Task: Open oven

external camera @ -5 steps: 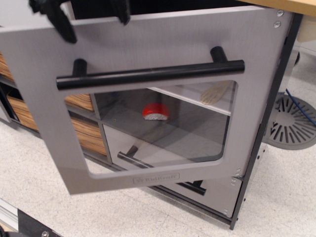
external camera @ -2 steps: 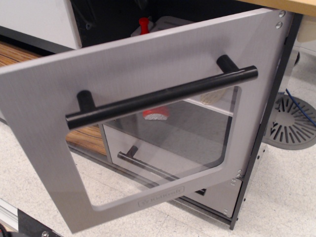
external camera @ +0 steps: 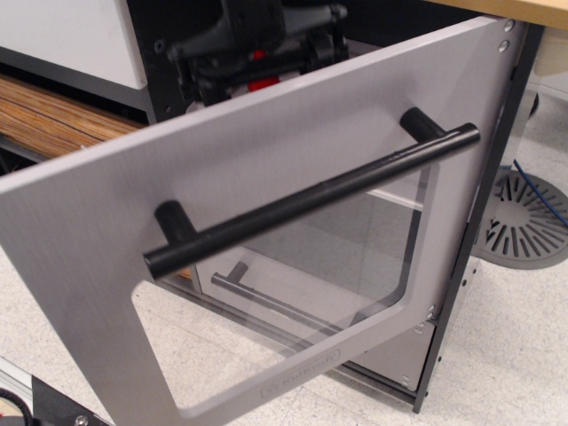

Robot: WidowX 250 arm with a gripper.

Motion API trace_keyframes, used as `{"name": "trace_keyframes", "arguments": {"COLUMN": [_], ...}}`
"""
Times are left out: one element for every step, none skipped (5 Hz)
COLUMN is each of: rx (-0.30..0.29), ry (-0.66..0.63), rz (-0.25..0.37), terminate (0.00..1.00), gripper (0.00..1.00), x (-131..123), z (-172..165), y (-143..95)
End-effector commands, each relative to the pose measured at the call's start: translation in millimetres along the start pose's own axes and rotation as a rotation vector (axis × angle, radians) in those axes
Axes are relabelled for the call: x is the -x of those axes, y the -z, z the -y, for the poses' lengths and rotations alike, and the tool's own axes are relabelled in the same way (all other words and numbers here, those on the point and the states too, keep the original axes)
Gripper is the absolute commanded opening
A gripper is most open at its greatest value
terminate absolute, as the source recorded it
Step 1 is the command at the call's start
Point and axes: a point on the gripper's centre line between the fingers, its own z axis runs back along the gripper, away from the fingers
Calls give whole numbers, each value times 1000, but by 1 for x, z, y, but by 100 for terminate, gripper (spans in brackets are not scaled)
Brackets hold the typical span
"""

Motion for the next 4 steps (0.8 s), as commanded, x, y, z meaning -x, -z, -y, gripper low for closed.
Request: {"name": "trace_keyframes", "arguments": {"rx": [34, 50, 50, 50], "ry": [-63, -42, -42, -42], "rz": [18, -15, -15, -15], "terminate": [0, 0, 0, 0], "gripper": [100, 100, 100, 100], "x": [5, 13, 13, 13], "z": [-8, -13, -13, -13], "y": [0, -1, -1, -1]}}
